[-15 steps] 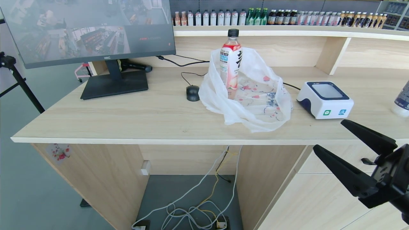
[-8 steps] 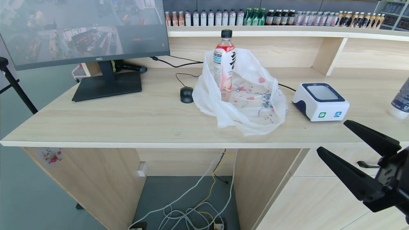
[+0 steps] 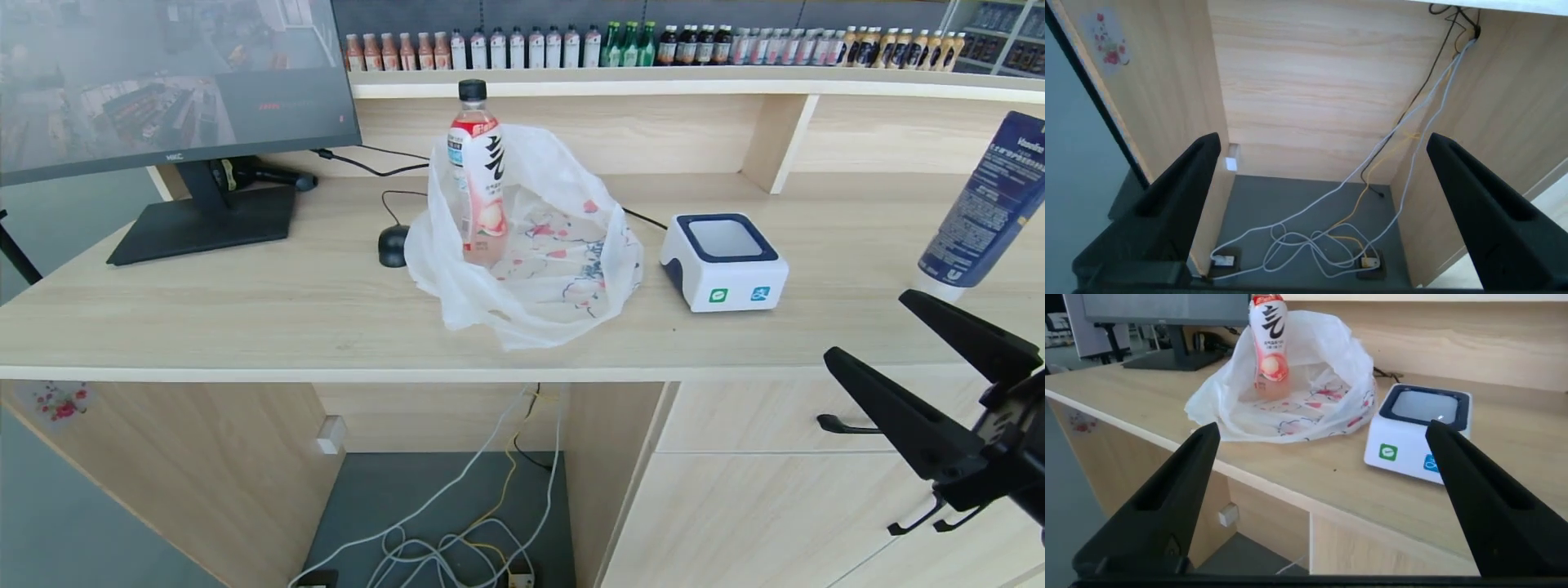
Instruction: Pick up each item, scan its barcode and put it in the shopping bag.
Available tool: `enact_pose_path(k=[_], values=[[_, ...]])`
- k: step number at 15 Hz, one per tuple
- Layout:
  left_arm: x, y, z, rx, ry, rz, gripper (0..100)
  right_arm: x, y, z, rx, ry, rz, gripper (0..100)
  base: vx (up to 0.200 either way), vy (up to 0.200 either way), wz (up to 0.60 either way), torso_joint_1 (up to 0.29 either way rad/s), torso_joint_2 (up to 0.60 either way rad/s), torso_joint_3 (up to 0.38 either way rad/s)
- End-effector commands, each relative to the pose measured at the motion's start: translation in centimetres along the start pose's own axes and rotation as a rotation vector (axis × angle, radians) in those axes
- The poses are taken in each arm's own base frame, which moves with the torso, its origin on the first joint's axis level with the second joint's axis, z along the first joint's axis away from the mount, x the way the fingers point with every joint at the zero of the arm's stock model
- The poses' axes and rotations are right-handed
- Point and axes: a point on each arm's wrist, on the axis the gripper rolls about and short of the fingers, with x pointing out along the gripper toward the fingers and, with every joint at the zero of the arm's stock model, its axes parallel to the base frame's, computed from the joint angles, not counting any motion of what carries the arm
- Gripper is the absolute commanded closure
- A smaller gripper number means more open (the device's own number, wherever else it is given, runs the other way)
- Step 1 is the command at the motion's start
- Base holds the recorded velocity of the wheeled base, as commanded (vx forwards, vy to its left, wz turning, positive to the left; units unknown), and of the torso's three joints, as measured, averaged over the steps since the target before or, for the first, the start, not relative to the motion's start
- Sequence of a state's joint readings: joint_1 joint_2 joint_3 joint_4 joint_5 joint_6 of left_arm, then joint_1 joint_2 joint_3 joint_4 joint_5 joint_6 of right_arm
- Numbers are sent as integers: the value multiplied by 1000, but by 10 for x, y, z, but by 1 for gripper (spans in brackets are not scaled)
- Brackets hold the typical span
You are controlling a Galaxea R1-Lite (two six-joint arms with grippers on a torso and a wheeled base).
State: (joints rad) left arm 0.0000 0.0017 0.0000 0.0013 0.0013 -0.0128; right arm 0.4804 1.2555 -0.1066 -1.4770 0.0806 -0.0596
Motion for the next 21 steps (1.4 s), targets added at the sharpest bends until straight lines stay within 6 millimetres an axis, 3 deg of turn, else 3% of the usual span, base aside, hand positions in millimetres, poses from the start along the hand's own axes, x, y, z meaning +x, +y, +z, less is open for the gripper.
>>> enact_pose_path(k=[1,5,21], values=[[0,0,0,-6,-1,2,0,-1,-1,-3,-2,16,-9,0,0,-200,0,2,7,-2],[0,0,0,-7,0,2,0,-11,0,-12,0,65,-8,0,0,-200,0,2,1,7],[0,0,0,-6,0,2,0,-5,0,-17,4,91,-6,0,0,-188,0,1,2,2]])
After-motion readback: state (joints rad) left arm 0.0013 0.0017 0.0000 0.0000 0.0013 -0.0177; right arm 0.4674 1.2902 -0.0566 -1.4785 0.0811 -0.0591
